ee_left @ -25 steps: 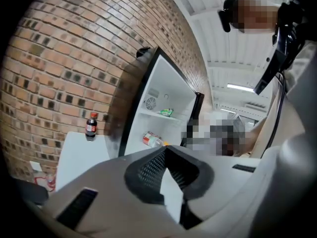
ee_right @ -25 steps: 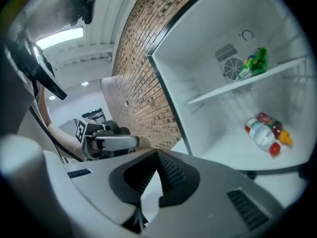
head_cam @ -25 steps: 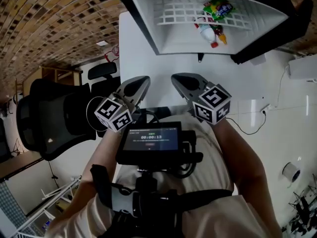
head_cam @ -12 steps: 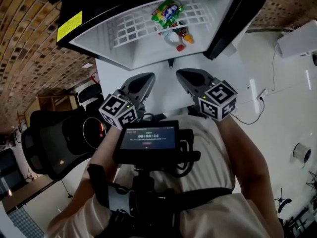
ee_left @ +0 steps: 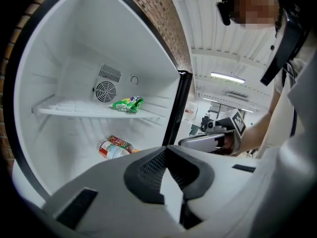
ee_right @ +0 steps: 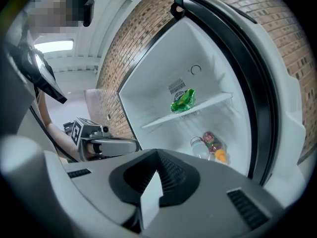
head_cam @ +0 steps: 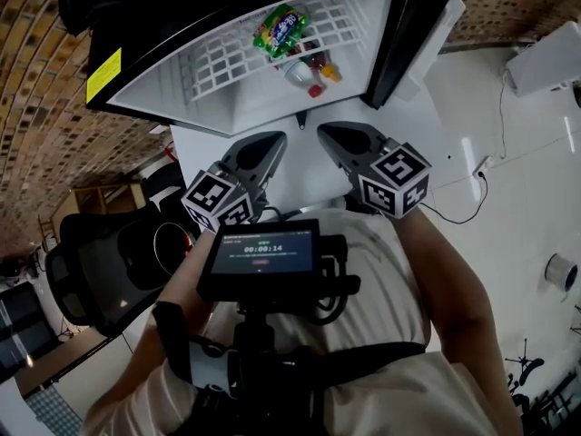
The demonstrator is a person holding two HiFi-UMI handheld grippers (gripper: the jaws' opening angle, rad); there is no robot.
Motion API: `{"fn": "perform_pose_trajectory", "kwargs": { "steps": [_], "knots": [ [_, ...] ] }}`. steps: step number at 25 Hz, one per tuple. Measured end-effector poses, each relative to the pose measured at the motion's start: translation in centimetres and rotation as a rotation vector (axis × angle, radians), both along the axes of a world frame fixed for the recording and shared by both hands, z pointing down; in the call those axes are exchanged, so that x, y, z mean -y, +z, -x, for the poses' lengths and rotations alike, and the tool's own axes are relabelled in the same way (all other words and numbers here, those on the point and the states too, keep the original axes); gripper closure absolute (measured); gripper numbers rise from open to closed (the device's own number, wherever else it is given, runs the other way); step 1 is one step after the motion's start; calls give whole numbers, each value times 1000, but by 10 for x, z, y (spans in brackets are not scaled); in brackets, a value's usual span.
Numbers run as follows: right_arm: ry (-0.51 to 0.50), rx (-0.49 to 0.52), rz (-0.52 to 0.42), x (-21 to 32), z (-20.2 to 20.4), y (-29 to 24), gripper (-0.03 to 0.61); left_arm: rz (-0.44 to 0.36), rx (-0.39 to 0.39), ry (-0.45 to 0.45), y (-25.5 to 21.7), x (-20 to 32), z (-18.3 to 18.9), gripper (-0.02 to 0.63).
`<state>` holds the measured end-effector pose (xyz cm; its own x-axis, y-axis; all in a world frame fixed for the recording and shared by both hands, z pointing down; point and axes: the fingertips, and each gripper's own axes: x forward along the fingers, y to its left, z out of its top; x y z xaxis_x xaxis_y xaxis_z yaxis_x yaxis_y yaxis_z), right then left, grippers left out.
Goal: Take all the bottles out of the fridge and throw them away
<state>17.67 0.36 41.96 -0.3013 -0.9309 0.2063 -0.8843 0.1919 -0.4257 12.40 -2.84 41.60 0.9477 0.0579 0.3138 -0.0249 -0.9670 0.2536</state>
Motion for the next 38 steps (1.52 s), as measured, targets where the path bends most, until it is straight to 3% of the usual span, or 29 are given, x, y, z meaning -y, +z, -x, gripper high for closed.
{"fn": "perform_pose_trajectory", "kwargs": {
  "steps": [18,22,25,34,38],
  "knots": [
    [-3,20,-14,-1,8,0,578,35,44,7,2,-8,-2,592],
    [5,21,-12,0,8,1,578,-12,50,3,0,-6,0,597],
    [10,16,-14,-3,9,2,577,25,29,-15,-1,-2,-1,595],
    [49,36,1,-10,-4,10,577,-18,132,-19,25,8,-20,594],
    [65,46,11,-16,-13,15,577,-124,244,-39,56,22,-26,592]
  ]
}}
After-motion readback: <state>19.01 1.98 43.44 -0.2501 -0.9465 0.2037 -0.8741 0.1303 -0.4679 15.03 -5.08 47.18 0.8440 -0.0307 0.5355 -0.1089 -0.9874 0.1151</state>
